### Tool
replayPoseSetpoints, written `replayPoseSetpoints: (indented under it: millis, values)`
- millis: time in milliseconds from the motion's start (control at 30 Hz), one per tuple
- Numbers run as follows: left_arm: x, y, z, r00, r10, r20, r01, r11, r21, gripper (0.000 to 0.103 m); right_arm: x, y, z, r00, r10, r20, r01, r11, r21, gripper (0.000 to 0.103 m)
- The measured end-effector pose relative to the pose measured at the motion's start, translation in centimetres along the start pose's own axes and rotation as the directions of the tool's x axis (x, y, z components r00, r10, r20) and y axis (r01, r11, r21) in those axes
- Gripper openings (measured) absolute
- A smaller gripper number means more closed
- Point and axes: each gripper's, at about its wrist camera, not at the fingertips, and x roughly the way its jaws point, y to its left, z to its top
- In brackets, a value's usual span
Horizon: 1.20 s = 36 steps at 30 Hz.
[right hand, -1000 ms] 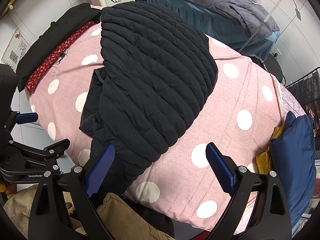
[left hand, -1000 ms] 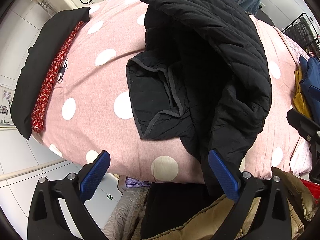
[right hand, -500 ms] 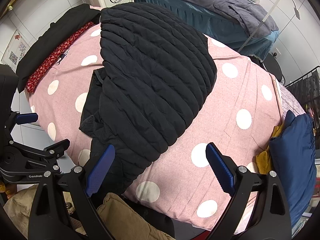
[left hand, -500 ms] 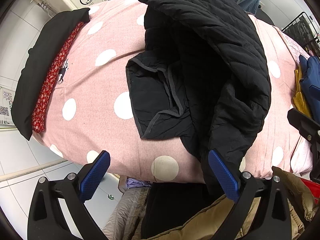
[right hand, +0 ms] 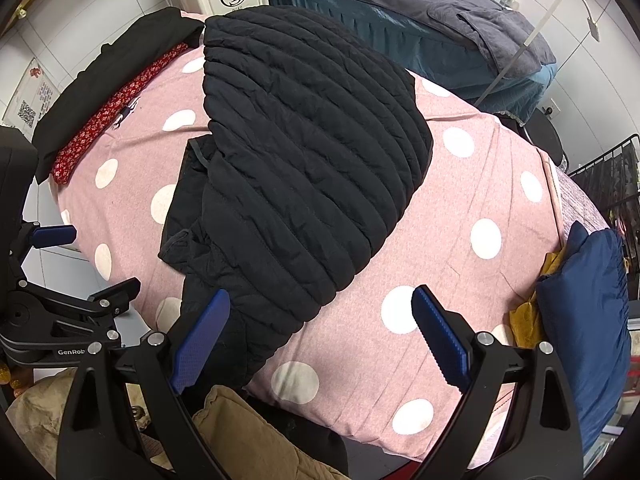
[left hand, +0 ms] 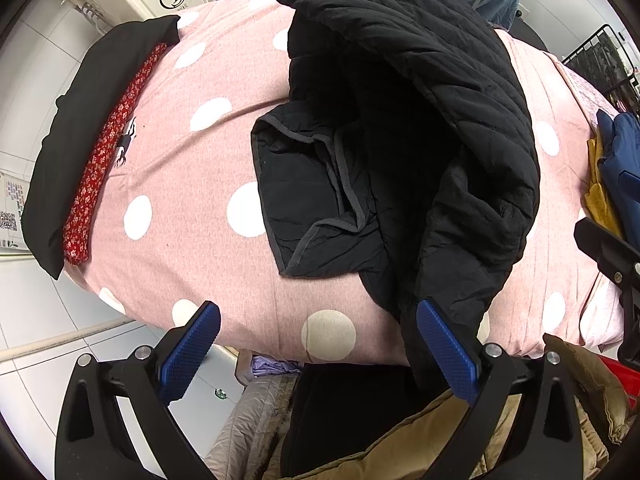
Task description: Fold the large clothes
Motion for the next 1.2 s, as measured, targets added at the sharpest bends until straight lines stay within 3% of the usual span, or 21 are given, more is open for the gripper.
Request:
replayPoseSetpoints:
  millis: [833,1200]
  values:
    - [0.6,0.0,0.1,1.000,-0.005,-0.018,0.004,1.000,-0.011,0.097,0.3,-0.1,0.0,1.000,0.000,-0.005,0.000,1.000,0.002,0.091]
    - [1.4,2.3,0.3,0.998,-0.056,-0.026,0.053,0.992,-0.115,0.097,1.0,-0.5,0.0,1.000,0.002,-0.007,-0.002,1.000,0.005,0.091]
